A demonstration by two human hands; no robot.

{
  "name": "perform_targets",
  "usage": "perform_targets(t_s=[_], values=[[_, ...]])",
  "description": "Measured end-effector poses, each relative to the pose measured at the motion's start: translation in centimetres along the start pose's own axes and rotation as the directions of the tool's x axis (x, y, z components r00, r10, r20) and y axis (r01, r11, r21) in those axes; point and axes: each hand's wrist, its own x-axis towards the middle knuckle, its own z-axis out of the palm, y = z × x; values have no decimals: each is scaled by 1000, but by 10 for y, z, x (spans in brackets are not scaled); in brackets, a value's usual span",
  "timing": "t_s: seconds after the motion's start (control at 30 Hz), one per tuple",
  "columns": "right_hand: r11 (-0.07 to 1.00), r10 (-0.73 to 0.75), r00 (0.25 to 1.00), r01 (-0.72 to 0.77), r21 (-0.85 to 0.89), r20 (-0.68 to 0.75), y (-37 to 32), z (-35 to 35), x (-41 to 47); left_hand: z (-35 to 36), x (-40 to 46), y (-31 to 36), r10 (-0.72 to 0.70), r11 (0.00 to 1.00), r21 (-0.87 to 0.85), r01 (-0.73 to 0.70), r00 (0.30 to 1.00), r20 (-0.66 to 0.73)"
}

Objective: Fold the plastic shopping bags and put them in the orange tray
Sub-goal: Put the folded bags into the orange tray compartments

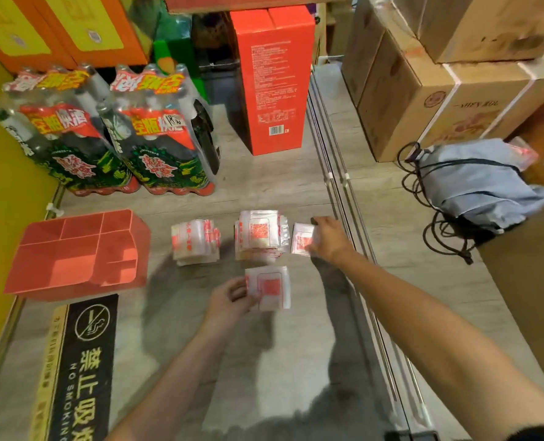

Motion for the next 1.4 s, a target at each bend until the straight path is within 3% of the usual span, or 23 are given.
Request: perform_targets(t_s=[0.23,0.3,0.43,0.6,0.7,0.87,1.03,1.27,1.4], values=[[956,118,993,-110,-273,10,-2,-4,-6,-6,3,4,4,1000,7,-4,999,34],[953,131,991,-128,-276,-6,-1,-5,-14,-12,3,6,15,1000,-16,-14,999,43],[986,163,987,-163,-34,-3,-5,-6,-48,-30,-4,12,-2,996,-92,4,999,32],[954,129,990,-109,278,-54,-39,-17,-124,-84,-24,26,-34,977,-205,61,991,132],[902,68,993,-22,431,-92,-72,-13,-162,-123,-36,23,-53,982,-176,61,997,51],[782,-62,998,40,622,15,-136,14,-200,-187,-59,18,-84,986,-146,84,996,9],[727,-190,980,99,680,61,-198,38,-214,-242,-80,17,-8,974,-228,3,1000,-20],[695,-317,946,180,696,73,-252,62,-205,-279,-91,26,98,976,-183,-118,988,-118],[707,-354,930,197,679,99,-266,70,-192,-282,-99,37,65,984,-148,-97,975,-211]])
